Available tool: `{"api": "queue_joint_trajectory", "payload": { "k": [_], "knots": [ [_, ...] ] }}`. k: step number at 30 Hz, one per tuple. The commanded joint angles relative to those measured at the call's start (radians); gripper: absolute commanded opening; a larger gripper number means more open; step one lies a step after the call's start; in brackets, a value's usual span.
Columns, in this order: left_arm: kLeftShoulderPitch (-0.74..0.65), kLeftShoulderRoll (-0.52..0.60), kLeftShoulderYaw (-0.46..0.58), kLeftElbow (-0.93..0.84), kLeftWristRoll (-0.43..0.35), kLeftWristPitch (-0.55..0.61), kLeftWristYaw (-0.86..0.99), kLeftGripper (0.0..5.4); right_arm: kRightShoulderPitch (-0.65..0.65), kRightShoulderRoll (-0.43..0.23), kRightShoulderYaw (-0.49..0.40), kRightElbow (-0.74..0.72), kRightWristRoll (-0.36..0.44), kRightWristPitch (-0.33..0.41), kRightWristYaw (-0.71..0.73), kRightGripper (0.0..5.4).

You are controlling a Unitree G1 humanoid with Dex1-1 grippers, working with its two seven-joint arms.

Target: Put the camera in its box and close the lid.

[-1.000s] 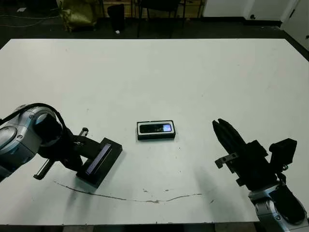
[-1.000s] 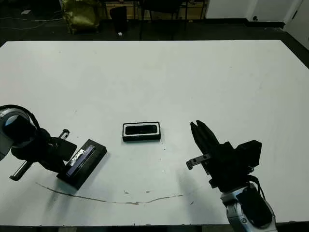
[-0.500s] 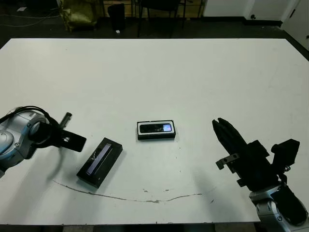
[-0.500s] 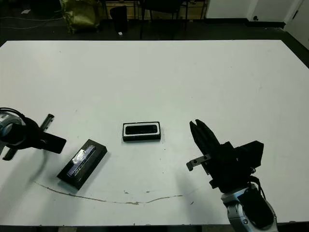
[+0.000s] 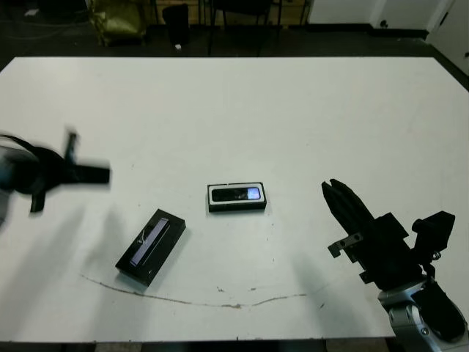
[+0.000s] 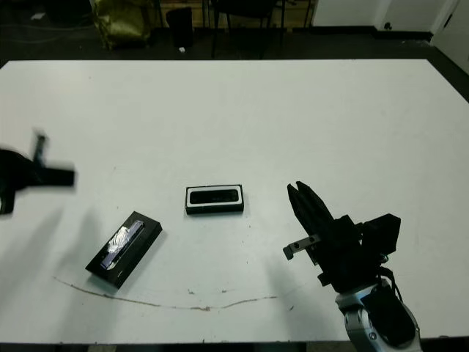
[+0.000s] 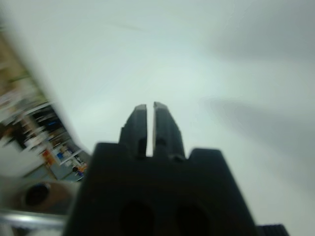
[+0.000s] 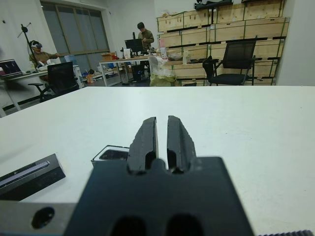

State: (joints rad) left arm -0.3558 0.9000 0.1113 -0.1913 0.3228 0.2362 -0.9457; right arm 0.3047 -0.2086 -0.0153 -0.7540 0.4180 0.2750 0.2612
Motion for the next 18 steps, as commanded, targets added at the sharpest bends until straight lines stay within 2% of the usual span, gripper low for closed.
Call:
{"api": "queue_joint_trajectory", "payload": {
  "k": [1,4,8,12,15,18],
  "knots": [
    [0.101,-0.184,0.199,-0.111,-0.167,0.05,0.173,0.0,0.013,-0.009,0.001,0.004,0.01,0.025,-0.003,0.01],
    [0.169,-0.317,0.28,-0.256,-0.24,0.114,0.321,0.0,0.019,-0.008,0.004,0.005,0.0,0.021,-0.008,0.01],
    [0.306,-0.454,0.319,-0.55,-0.296,0.32,0.445,0.22,0.022,-0.012,-0.003,0.001,0.012,0.027,-0.004,0.0],
    [0.454,-0.505,0.346,-0.726,-0.402,0.45,0.448,1.08,0.018,-0.018,-0.004,-0.002,0.016,0.044,-0.009,0.0],
    [0.585,-0.527,0.349,-0.793,-0.488,0.462,0.421,1.79,0.012,-0.024,0.001,-0.004,0.011,0.055,-0.009,0.0],
    [0.698,-0.546,0.309,-0.829,-0.533,0.439,0.424,2.53,0.006,-0.027,0.008,-0.003,0.009,0.066,-0.009,0.0]
  ]
}}
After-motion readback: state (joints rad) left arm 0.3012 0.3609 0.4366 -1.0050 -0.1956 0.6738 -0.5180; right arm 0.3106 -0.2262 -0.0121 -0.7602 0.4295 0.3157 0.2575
